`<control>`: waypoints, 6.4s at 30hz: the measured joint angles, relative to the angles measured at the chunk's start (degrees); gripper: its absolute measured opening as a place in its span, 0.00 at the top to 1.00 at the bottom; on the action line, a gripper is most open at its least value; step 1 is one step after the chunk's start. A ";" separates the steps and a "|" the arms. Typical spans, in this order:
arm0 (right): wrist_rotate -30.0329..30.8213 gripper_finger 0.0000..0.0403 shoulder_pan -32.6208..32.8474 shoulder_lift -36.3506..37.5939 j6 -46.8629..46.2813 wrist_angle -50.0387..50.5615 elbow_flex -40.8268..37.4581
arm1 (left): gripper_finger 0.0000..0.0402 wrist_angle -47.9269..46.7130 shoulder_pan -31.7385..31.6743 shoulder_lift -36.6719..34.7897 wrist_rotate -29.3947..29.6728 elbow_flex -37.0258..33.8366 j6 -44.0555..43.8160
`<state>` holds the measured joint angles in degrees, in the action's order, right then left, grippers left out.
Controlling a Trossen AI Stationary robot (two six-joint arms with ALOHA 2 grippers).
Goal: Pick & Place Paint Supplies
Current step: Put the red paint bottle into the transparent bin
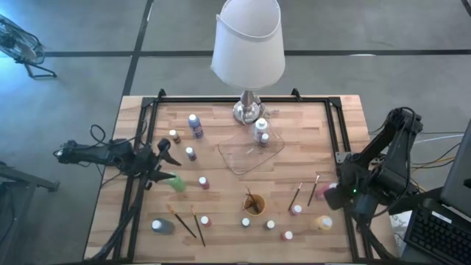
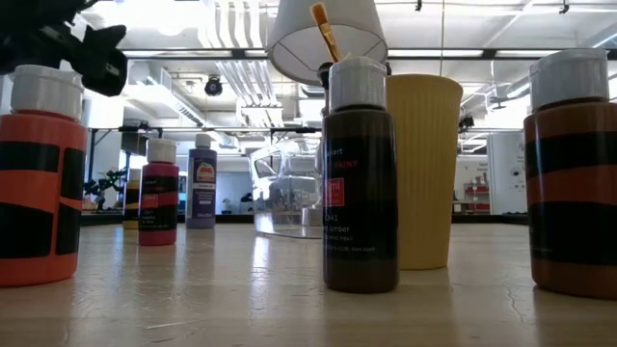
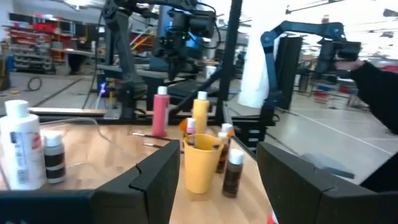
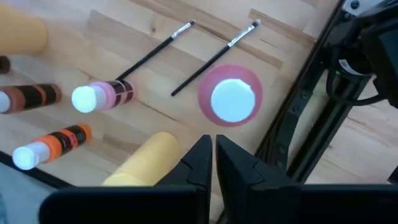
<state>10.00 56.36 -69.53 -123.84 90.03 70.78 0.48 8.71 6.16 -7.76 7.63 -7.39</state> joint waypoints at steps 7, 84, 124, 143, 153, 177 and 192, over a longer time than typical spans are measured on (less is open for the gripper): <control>1.94 0.85 0.00 2.52 -0.32 -0.01 -0.69 | 0.46 -4.94 0.02 7.96 0.21 11.79 5.51; 3.56 0.33 -0.02 1.85 -0.24 -5.14 -12.73 | 0.46 -19.88 44.41 2.55 58.39 11.83 2.70; 1.90 0.70 -0.02 1.98 2.59 -6.66 -12.35 | 0.46 -19.83 44.41 2.55 58.42 11.83 2.66; 5.14 0.71 -0.06 2.18 4.74 -6.20 -12.46 | 0.46 -19.84 44.44 2.55 58.42 11.83 2.66; 6.53 0.71 -0.26 2.75 4.97 -0.16 -12.02 | 0.46 -19.83 44.44 2.58 58.44 11.83 2.66; 34.90 0.71 -21.90 4.20 50.89 -11.28 7.41 | 0.46 -19.84 44.42 2.58 58.44 11.83 2.66; 17.37 0.71 -45.68 0.76 81.25 -29.24 7.58 | 0.46 -19.83 44.43 2.58 58.44 11.83 2.66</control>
<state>27.37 10.68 -68.77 -42.59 60.79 78.37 -19.35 53.14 8.73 50.68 19.46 -4.73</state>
